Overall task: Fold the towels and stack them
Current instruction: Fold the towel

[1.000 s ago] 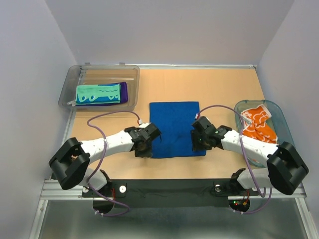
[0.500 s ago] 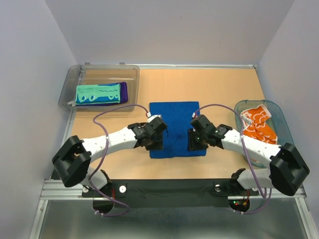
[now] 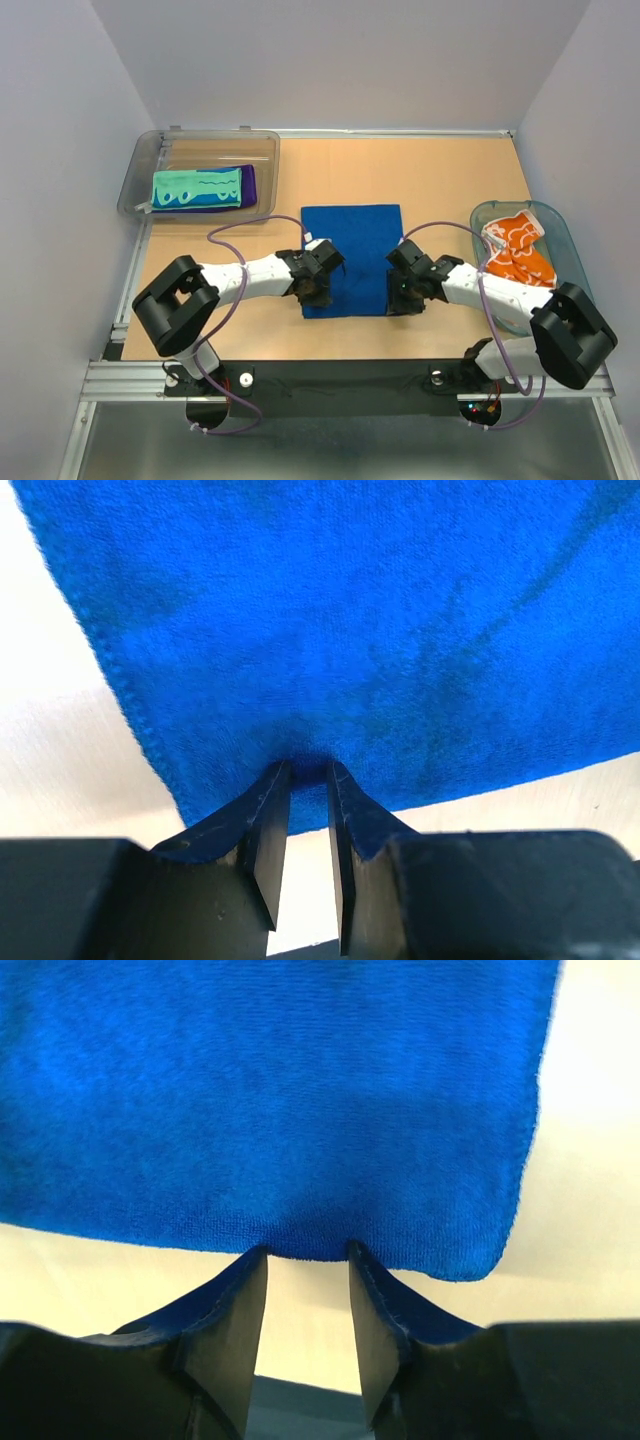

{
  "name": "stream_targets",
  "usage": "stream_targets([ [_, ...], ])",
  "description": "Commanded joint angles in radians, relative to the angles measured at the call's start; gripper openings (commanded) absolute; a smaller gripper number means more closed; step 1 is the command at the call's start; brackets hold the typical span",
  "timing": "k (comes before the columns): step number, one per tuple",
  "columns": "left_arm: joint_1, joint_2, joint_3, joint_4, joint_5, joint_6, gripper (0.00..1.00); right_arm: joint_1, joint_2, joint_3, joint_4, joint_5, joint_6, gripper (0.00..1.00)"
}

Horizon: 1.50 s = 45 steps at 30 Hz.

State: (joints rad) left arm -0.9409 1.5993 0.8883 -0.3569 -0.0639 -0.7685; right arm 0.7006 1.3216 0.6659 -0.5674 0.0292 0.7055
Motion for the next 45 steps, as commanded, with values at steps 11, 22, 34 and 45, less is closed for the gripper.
stream_targets([
  [11, -0.01, -0.031, -0.026, -0.036, -0.06, 0.04, 0.43, -0.027, -0.076, 0.111, -0.292, 0.15, 0.012, 0.51],
  [22, -0.22, -0.064, 0.159, -0.012, -0.128, 0.173, 0.5, -0.03, -0.036, 0.106, -0.218, 0.195, 0.021, 0.39],
  [34, -0.36, 0.114, 0.215, 0.134, -0.14, 0.339, 0.4, -0.062, -0.071, -0.017, -0.111, 0.153, 0.075, 0.38],
  [45, -0.375, 0.16, 0.219, 0.157, -0.266, 0.367, 0.4, -0.062, -0.084, -0.048, -0.063, 0.103, 0.091, 0.34],
])
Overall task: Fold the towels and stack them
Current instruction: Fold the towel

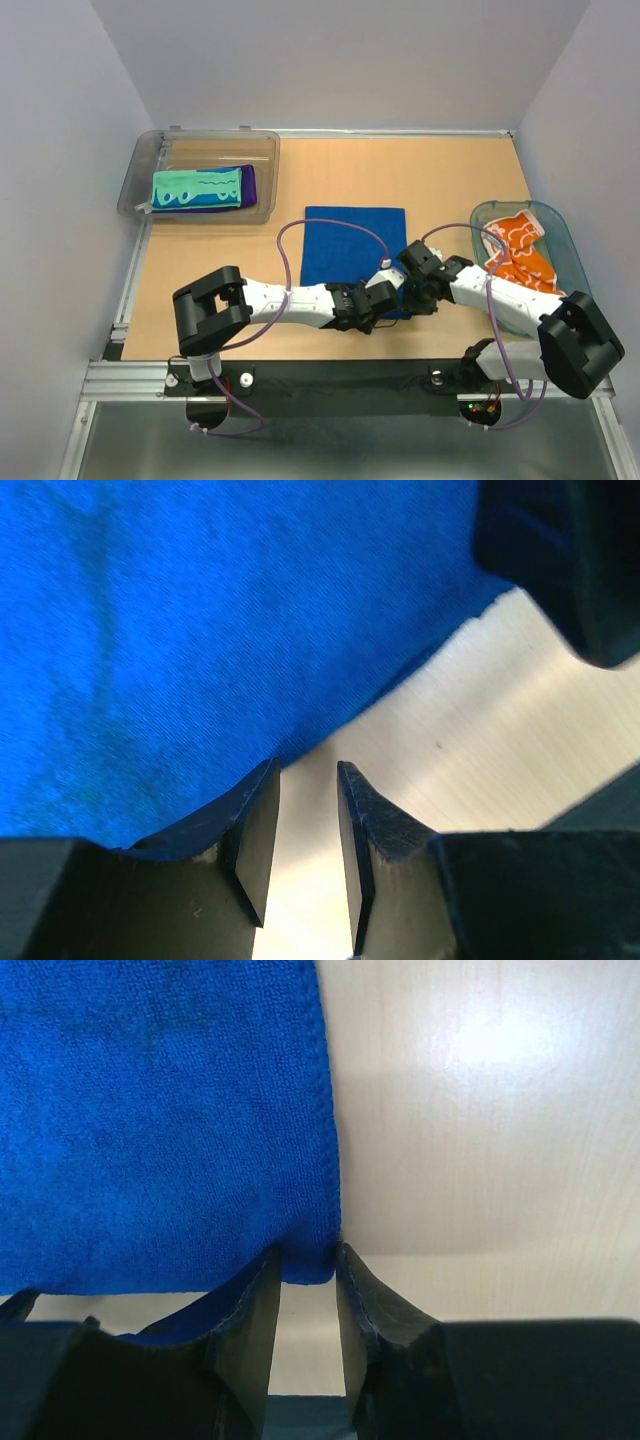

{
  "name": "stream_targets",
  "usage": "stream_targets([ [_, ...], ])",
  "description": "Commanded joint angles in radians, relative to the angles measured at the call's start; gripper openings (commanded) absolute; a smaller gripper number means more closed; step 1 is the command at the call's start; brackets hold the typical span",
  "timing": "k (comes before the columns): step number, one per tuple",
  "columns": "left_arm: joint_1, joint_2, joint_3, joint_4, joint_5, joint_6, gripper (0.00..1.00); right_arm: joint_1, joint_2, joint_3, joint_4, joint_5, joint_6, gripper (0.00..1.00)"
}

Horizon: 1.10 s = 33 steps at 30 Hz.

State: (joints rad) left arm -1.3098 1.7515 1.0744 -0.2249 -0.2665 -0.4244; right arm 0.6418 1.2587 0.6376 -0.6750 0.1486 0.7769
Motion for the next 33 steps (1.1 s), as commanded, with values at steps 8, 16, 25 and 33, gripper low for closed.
stream_targets([
  [8, -0.006, 0.013, 0.025, 0.032, -0.069, 0.01, 0.4, -0.005, -0.062, -0.018, 0.034, -0.033, 0.013, 0.05],
  [16, -0.006, -0.033, 0.007, 0.025, -0.063, 0.001, 0.4, -0.005, -0.059, 0.106, -0.132, -0.012, -0.036, 0.04],
  [25, -0.006, -0.076, -0.044, 0.027, -0.04, 0.001, 0.42, -0.007, -0.013, 0.088, -0.184, -0.041, -0.062, 0.1],
  [33, -0.002, -0.078, -0.064, 0.05, -0.046, -0.005, 0.42, -0.007, 0.005, 0.076, -0.19, -0.014, -0.067, 0.15],
])
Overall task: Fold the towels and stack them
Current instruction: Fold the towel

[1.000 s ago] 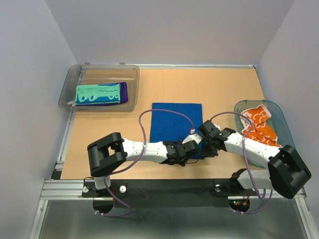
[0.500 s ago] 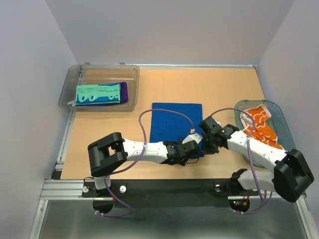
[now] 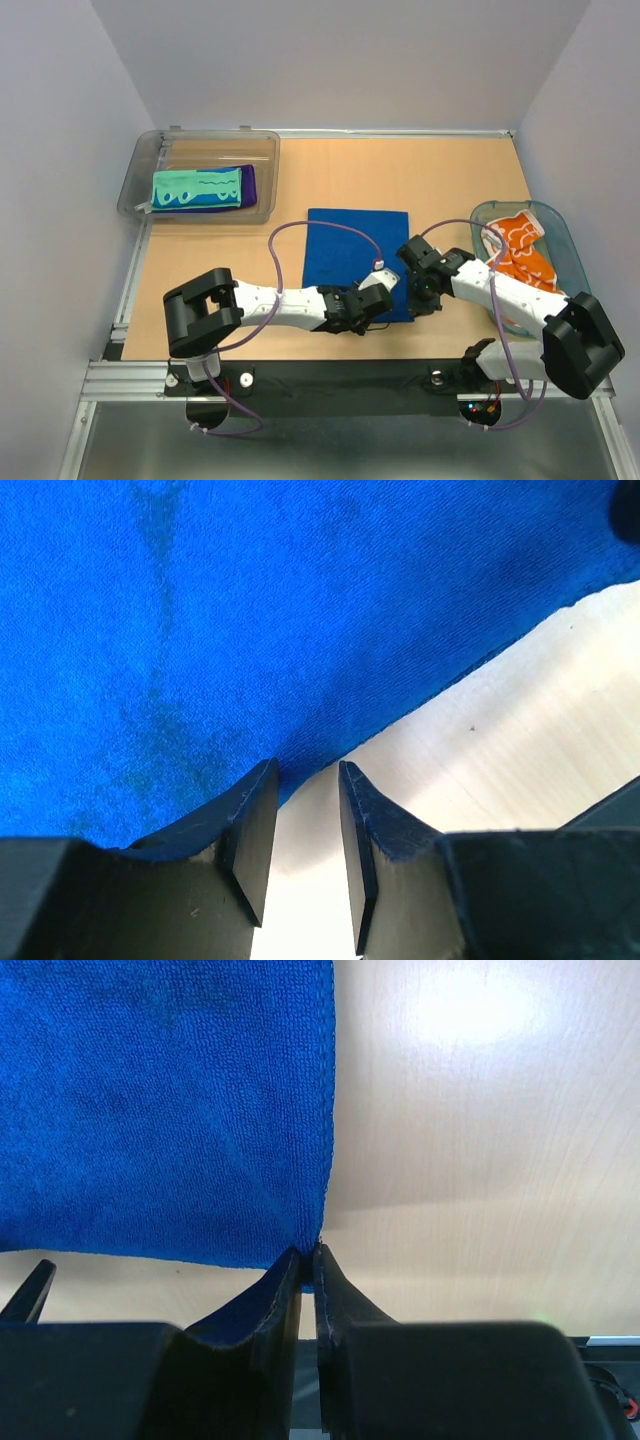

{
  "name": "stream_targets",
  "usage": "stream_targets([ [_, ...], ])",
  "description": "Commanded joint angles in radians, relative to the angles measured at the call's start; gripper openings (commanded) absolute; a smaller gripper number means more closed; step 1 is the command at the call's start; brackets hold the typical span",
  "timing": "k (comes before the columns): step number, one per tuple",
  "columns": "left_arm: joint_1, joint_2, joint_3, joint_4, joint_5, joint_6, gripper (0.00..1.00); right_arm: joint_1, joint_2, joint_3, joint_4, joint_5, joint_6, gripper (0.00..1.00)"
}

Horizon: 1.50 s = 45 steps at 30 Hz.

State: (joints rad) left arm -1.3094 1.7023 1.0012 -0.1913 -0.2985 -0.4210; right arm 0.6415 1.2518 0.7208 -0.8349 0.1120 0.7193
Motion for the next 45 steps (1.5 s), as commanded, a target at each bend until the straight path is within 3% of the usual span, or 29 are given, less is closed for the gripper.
stream_targets([
  [1, 0.001, -0.029, 0.017, 0.016, -0.019, -0.018, 0.42, -0.005, 0.011, -0.011, -0.032, 0.029, -0.011, 0.15],
  [14, 0.01, 0.022, 0.096, 0.052, 0.035, -0.009, 0.41, -0.006, 0.006, -0.014, -0.023, 0.048, -0.012, 0.15],
  [27, 0.006, 0.057, 0.028, 0.029, 0.102, 0.005, 0.41, -0.008, -0.003, -0.006, -0.021, 0.081, -0.006, 0.16],
  [32, -0.016, 0.03, 0.011, -0.003, 0.102, -0.019, 0.42, -0.017, -0.018, 0.0, -0.023, 0.086, 0.008, 0.27],
  [38, -0.013, -0.082, 0.042, -0.033, 0.07, -0.067, 0.51, -0.02, -0.057, 0.08, -0.01, 0.147, -0.004, 0.42],
  [42, 0.041, -0.15, 0.082, -0.056, 0.068, -0.088, 0.61, -0.063, -0.011, 0.15, 0.049, 0.176, -0.096, 0.49],
  [45, 0.189, -0.205, 0.073, -0.06, 0.105, -0.075, 0.73, -0.184, 0.032, 0.204, 0.153, 0.145, -0.208, 0.53],
])
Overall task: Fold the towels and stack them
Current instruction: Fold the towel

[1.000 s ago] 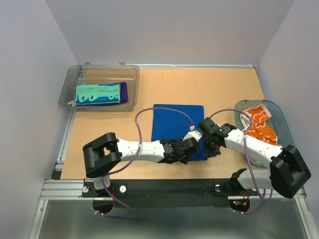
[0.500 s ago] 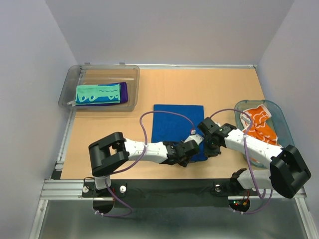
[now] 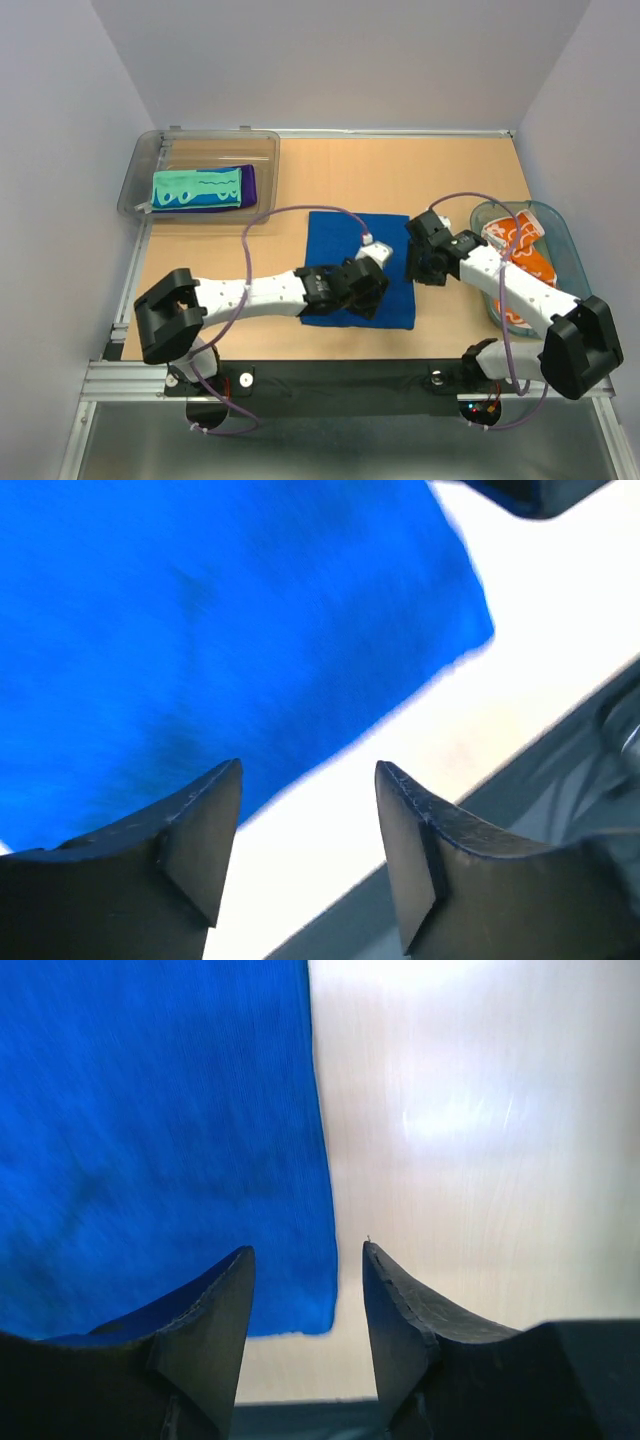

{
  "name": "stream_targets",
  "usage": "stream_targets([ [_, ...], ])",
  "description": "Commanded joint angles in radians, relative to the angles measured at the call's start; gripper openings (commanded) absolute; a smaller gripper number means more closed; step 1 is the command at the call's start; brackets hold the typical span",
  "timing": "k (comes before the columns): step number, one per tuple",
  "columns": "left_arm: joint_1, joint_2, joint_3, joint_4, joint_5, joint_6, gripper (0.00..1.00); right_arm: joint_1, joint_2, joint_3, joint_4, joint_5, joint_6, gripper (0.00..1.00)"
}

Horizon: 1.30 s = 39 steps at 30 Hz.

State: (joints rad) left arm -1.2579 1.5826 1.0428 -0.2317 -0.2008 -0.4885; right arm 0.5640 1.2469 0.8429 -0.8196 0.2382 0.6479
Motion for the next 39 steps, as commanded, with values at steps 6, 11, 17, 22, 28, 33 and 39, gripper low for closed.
stream_targets([
  [6, 0.42, -0.098, 0.04, 0.009, 0.089, 0.138, 0.83, -0.269, 0.164, 0.182, 0.361, -0.149, -0.352, 0.54],
  [11, 0.612, 0.078, 0.181, -0.035, 0.086, 0.315, 0.81, -0.374, 0.39, 0.326, 0.46, -0.282, -0.522, 0.52],
  [17, 0.699, 0.249, 0.407, -0.084, 0.08, 0.53, 0.8, -0.392, 0.557, 0.459, 0.478, -0.418, -0.684, 0.53],
  [22, 0.721, 0.295, 0.416, -0.017, 0.133, 0.666, 0.84, -0.394, 0.646, 0.507, 0.47, -0.465, -0.82, 0.54],
  [28, 0.756, 0.324, 0.424, 0.012, 0.238, 0.801, 0.84, -0.398, 0.703, 0.535, 0.444, -0.484, -0.89, 0.53],
  [33, 0.772, 0.353, 0.465, 0.028, 0.287, 0.904, 0.83, -0.401, 0.75, 0.55, 0.445, -0.505, -0.919, 0.52],
  [39, 0.781, 0.416, 0.514, 0.035, 0.373, 0.944, 0.83, -0.408, 0.758, 0.527, 0.436, -0.547, -0.95, 0.52],
])
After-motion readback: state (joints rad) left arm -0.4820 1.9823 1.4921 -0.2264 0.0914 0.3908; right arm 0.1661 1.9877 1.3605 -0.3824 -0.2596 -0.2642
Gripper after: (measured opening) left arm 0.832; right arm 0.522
